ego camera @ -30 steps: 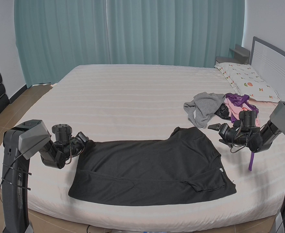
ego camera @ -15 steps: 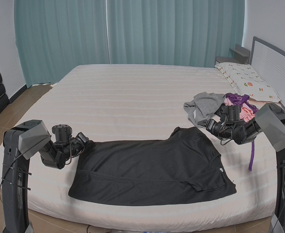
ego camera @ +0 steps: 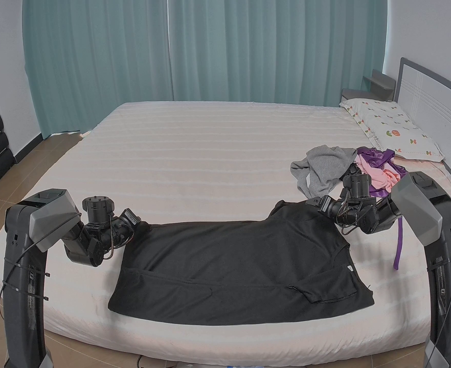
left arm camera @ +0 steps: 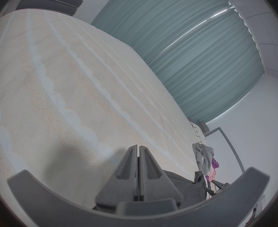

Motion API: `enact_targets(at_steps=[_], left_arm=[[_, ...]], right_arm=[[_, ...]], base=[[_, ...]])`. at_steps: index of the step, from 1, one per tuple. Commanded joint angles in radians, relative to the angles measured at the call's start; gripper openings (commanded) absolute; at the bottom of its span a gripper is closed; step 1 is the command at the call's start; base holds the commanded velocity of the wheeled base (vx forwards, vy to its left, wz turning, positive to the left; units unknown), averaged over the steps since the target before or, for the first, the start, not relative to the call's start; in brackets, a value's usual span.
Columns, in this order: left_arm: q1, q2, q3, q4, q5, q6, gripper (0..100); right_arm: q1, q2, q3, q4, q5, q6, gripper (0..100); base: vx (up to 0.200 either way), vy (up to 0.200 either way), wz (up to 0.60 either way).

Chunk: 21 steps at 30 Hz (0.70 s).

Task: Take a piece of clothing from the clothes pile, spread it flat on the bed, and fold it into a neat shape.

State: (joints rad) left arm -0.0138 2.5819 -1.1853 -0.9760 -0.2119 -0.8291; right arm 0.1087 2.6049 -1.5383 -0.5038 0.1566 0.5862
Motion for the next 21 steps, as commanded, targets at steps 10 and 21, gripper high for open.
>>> enact_targets(at_steps=[10, 21], left_arm=[[0.000, -0.002, -0.002, 0.002, -0.003, -0.001, 0], [0.003, -0.008, -0.008, 0.028, 0.002, -0.011, 0]], right_arm=[[-0.015, 0.023, -0.032, 0.056, 0.000, 0.003, 0], [-0.023, -0.039, -0.020, 0.073, 0.003, 0.023, 0]], base=[[0.000, 0.000, 0.00], [0.000, 0.000, 0.00]])
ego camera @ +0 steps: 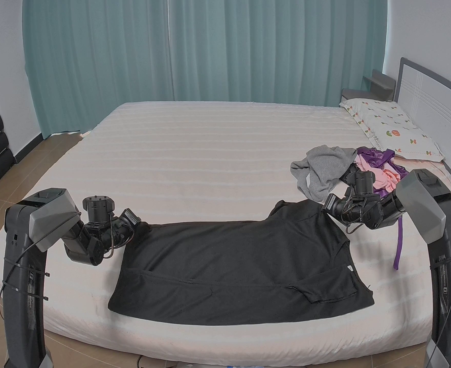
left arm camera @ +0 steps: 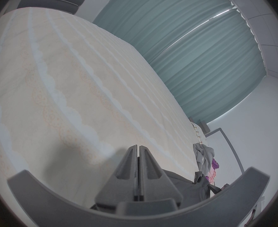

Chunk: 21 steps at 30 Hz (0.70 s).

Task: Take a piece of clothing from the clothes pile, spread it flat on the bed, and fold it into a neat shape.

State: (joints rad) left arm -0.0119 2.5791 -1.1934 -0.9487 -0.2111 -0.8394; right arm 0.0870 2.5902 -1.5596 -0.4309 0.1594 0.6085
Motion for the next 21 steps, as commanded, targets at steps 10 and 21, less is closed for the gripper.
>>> enact_targets(at_steps=[10, 21], left_arm=[[0.043, -0.148, 0.069, 0.073, 0.001, -0.001, 0], [0.058, -0.220, 0.110, 0.073, 0.001, -0.001, 0]], right_arm=[[-0.036, -0.136, 0.108, -0.005, 0.009, 0.008, 0], [-0.049, -0.185, 0.187, -0.031, 0.009, 0.083, 0]], base=[[0.000, 0.000, 0.00], [0.000, 0.000, 0.00]])
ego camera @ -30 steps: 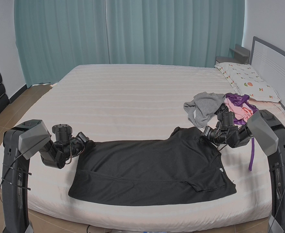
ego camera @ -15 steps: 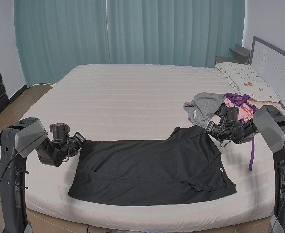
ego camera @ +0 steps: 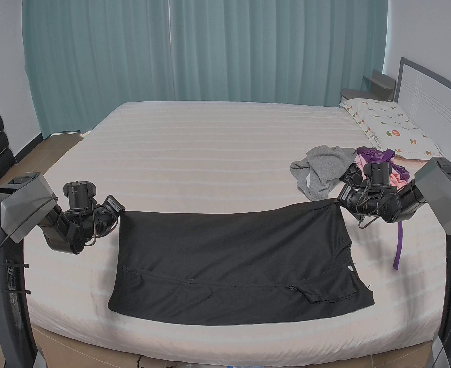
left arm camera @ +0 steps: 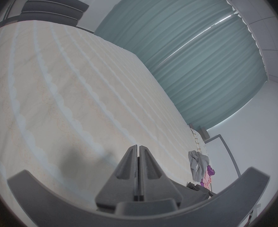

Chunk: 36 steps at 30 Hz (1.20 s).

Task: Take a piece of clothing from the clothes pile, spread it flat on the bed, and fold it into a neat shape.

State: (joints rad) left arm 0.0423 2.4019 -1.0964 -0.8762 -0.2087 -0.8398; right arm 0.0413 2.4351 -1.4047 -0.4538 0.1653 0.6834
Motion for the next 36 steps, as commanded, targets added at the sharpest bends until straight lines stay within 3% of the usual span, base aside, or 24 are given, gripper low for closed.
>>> enact_targets(at_steps=[1, 19, 36], left_arm=[[0.004, -0.043, 0.012, 0.000, 0.000, 0.001, 0], [0.022, -0.072, 0.023, 0.008, -0.001, 0.007, 0], [0.022, -0.156, 0.158, 0.011, -0.014, 0.018, 0]], right_arm=[[-0.003, -0.031, 0.049, -0.013, 0.003, 0.002, 0], [-0.027, -0.073, 0.136, -0.108, 0.017, -0.005, 0], [-0.060, -0.222, 0.408, -0.146, 0.155, -0.048, 0]], base=[[0.000, 0.000, 0.00], [0.000, 0.000, 0.00], [0.000, 0.000, 0.00]])
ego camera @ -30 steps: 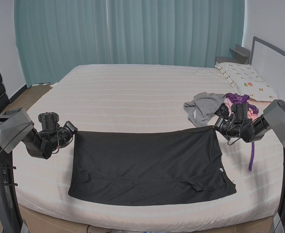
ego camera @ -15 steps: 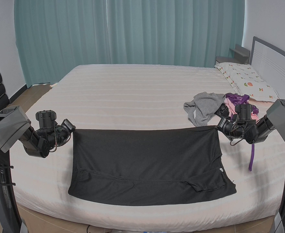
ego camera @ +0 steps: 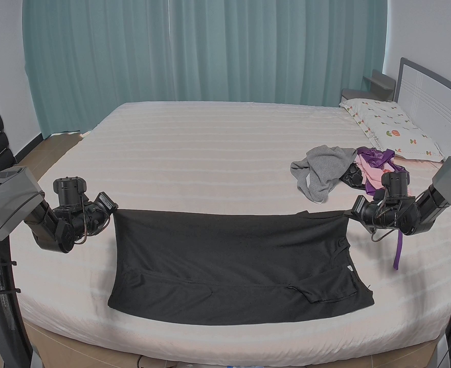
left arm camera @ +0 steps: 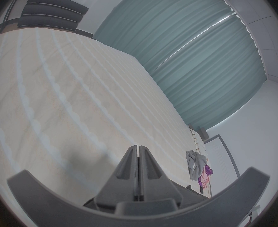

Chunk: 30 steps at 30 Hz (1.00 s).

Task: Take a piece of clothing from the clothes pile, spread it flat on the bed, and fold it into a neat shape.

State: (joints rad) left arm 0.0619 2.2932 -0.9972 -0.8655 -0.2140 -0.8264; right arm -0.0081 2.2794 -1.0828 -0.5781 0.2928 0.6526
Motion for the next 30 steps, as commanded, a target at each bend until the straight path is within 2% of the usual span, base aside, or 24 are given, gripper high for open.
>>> enact_targets(at_steps=[1, 14, 17, 20, 27, 28, 29, 30], left_arm=[[0.003, -0.063, 0.080, 0.000, -0.013, 0.006, 0], [0.004, -0.120, 0.298, -0.012, -0.033, 0.092, 0], [0.006, -0.123, 0.356, -0.020, -0.036, 0.102, 0], [0.013, -0.126, 0.405, -0.059, -0.045, 0.102, 0], [0.013, -0.104, 0.506, -0.141, -0.065, 0.110, 0], [0.013, -0.095, 0.512, -0.147, -0.065, 0.110, 0], [0.012, -0.089, 0.517, -0.155, -0.065, 0.108, 100], [0.012, -0.089, 0.517, -0.156, -0.065, 0.108, 100]], right_arm=[[-0.012, -0.078, 0.118, -0.032, 0.040, -0.025, 0], [-0.056, -0.109, 0.437, -0.198, 0.100, -0.122, 0], [-0.056, -0.100, 0.514, -0.238, 0.108, -0.168, 0], [-0.056, -0.081, 0.549, -0.261, 0.128, -0.182, 0], [-0.056, -0.037, 0.584, -0.327, 0.129, -0.195, 0], [-0.056, -0.035, 0.584, -0.328, 0.129, -0.195, 100], [-0.056, -0.035, 0.586, -0.328, 0.129, -0.194, 100], [-0.056, -0.035, 0.586, -0.328, 0.129, -0.194, 100]], base=[[0.000, 0.000, 0.00], [0.000, 0.000, 0.00], [0.000, 0.000, 0.00], [0.000, 0.000, 0.00], [0.000, 0.000, 0.00], [0.000, 0.000, 0.00], [0.000, 0.000, 0.00], [0.000, 0.000, 0.00]])
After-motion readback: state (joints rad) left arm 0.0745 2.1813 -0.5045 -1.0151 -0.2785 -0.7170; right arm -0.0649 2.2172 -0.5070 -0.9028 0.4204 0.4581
